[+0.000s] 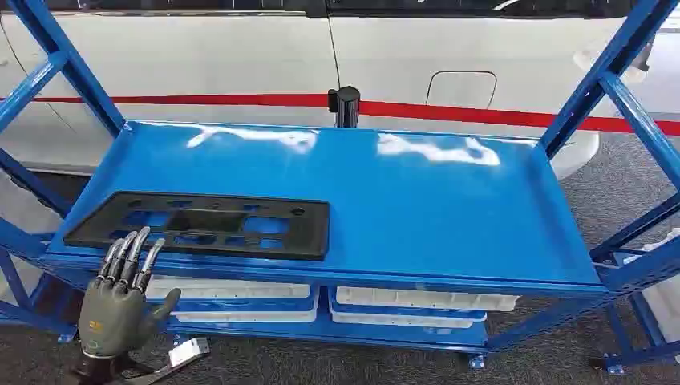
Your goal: Take the parts from the cabinet and place them on the table.
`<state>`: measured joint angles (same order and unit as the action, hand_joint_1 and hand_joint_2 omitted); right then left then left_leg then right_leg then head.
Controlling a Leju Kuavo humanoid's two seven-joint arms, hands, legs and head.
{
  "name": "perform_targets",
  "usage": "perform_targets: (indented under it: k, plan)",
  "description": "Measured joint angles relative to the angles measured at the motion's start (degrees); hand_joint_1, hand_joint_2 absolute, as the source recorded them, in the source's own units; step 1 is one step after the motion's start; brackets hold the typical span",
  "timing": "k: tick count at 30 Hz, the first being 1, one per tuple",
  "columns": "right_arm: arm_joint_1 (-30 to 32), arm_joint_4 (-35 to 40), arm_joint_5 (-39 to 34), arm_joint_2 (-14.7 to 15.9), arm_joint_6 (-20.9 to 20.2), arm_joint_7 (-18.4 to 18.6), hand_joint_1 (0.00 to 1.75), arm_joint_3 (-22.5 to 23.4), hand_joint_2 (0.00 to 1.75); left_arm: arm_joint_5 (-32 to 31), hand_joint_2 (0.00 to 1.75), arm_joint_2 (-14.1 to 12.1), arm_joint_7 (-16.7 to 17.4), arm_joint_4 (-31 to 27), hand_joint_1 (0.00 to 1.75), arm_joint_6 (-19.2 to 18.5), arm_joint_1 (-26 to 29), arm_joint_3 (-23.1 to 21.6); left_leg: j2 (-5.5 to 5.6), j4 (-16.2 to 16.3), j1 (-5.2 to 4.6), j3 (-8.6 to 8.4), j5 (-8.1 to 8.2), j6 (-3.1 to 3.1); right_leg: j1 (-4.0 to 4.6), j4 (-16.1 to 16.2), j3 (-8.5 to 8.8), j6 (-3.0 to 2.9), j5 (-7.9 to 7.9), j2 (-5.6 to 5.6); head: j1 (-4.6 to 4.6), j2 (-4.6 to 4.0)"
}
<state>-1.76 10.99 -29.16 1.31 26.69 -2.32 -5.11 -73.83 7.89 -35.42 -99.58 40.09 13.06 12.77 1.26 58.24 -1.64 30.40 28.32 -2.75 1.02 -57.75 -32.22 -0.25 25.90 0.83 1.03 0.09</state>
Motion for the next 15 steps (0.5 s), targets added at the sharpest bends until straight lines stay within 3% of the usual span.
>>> perform_targets:
  k: [3,15]
  plan:
    - [0.0,0.0,0.2,0.0,-0.1,-0.1,0.0,0.0,1.75,-0.7,1.75,-0.7,2.5,1.2,0.0,0.0,-0.5,-0.3,-0.01,0.0,0.0,0.0,0.0,0.0,0.0,0.0,0.0,0.0,0.0,0.01,0.0,0.0]
    - [0.0,0.0,0.2,0.0,-0.1,-0.1,0.0,0.0,1.75,-1.1,1.75,-1.4,3.7,2.3,0.0,0.0,-0.9,-0.6,0.0,0.0,0.0,0.01,0.0,0.0,0.0,0.0,0.0,0.0,0.0,0.0,0.0,0.0]
